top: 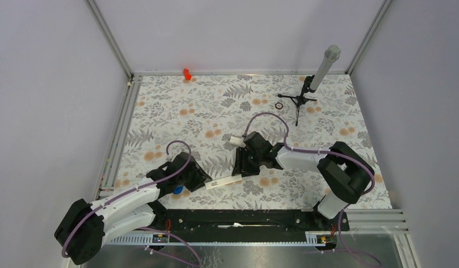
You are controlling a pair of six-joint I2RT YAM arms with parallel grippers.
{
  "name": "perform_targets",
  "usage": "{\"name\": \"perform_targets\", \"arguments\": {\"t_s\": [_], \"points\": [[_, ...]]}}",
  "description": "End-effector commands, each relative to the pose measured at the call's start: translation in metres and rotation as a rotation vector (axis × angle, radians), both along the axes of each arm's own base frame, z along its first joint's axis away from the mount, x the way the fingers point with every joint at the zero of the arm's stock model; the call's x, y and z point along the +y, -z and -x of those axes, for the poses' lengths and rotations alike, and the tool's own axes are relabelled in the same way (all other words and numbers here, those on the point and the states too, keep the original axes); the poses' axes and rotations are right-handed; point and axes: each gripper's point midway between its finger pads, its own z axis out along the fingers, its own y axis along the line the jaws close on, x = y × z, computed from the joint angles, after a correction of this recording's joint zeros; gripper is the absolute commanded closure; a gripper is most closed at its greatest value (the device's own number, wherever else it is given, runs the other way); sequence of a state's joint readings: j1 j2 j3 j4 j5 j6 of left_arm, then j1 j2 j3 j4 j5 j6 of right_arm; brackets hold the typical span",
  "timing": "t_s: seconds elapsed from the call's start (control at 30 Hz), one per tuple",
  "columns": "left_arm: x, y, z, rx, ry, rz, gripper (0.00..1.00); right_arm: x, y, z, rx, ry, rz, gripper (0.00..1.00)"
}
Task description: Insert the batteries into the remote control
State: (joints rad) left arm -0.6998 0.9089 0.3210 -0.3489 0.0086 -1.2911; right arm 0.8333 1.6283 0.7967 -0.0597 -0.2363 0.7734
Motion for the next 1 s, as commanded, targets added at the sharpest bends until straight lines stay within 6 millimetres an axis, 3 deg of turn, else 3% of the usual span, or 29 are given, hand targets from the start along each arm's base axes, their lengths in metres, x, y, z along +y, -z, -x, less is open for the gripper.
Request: {"name": "perform_targets", "arguments": {"t_s": [0.0,0.37,0.63,0.97], "points": [[-0.017,-0.015,-0.009,-0.038,0.018,0.080,0.60,0.007,0.004,0.001,0.022,-0.019,-0.036,0.46],[-0.024,-0.048,-0.030,-0.192,-0.001,0.170,0.63,0.009,0.001,0.000,0.013,0.005,-0.063,0.48],[-0.034,-0.066,-0.045,-0.233,0.069,0.132,0.63,0.012,-0.030,-0.027,-0.121,0.053,-0.074,0.48],[-0.053,-0.072,-0.060,-0.223,0.146,0.113,0.63,-0.004,-0.048,-0.054,-0.197,0.107,-0.016,0.48]]}}
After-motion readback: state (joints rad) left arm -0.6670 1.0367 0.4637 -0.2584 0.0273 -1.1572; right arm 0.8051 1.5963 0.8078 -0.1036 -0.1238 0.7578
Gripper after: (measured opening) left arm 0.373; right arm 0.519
